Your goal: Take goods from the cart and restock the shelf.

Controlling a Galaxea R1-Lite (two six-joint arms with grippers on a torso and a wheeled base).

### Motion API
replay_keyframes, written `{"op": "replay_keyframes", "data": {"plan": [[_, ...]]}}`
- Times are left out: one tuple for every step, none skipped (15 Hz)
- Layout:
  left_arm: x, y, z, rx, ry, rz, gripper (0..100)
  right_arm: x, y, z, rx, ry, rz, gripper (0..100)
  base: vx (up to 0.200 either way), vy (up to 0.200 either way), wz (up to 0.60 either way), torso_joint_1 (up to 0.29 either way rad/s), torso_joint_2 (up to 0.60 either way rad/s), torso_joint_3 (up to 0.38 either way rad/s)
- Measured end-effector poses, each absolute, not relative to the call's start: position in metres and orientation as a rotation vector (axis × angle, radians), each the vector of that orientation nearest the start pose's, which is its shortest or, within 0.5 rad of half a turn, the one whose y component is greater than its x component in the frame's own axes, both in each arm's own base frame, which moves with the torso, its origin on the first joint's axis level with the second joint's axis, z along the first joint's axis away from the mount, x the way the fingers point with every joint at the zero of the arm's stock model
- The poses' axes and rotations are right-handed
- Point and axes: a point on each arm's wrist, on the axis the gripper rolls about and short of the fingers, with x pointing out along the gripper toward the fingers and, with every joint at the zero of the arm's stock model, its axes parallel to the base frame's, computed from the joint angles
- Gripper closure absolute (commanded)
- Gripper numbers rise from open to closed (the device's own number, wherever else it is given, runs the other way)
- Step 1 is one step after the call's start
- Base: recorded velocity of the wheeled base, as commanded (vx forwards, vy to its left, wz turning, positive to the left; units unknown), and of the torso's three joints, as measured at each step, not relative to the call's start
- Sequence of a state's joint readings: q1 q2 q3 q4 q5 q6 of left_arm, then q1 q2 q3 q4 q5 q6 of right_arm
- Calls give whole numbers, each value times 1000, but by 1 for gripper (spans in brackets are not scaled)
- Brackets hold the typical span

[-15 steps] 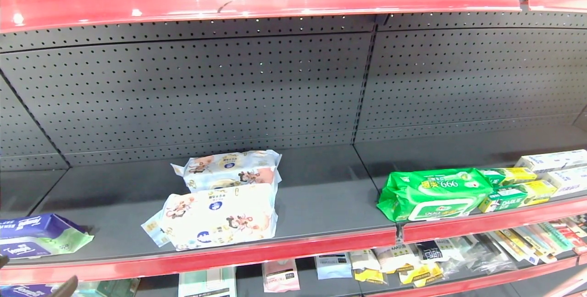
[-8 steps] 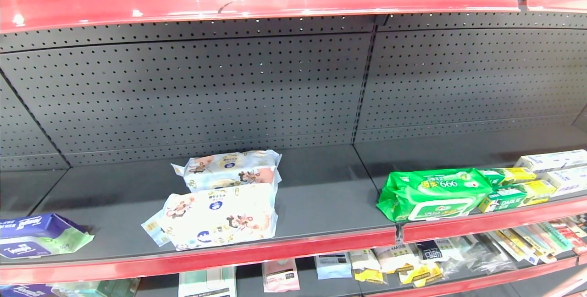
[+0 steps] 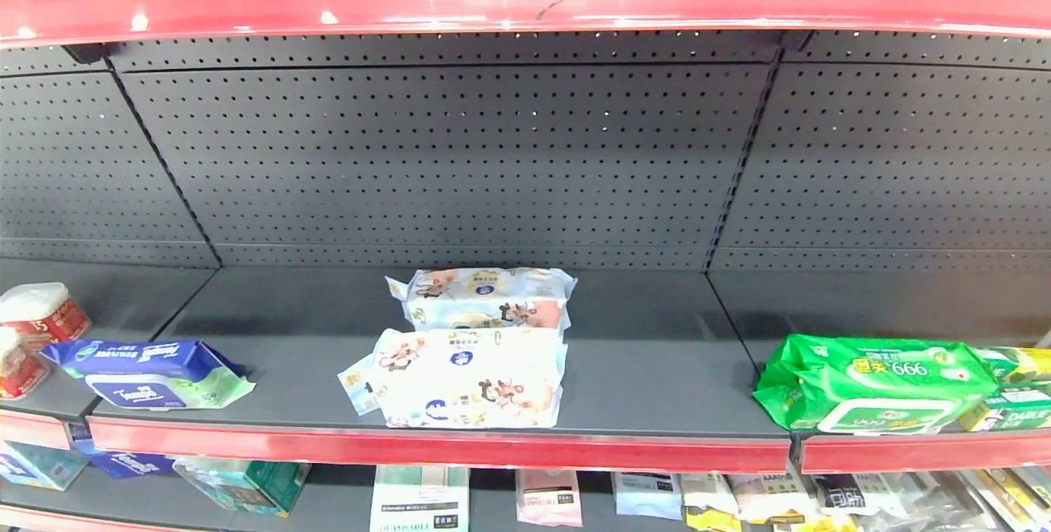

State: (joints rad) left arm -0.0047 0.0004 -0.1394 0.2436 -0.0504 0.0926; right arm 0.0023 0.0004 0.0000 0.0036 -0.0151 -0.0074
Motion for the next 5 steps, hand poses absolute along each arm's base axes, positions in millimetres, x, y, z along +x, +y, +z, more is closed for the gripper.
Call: {"op": "replay_keyframes", "data": {"plan": [[-36,-1,88,89,102,-60,0,-23,0,75,-8,3,-13,0,0,0,0,0,0,0],[-35,-1,88,87,102,-59,0,-23,0,75,-9,3,-11,0,0,0,0,0,0,0],[-35,-1,88,86,96,-59,0,-23,0,75,-9,3,-14,0,0,0,0,0,0,0],[-35,-1,89,85,89,-59,0,-23,0,75,-9,3,-14,0,0,0,0,0,0,0],[-35,-1,89,85,86,-59,0,-23,0,75,-9,3,-13,0,0,0,0,0,0,0]]}}
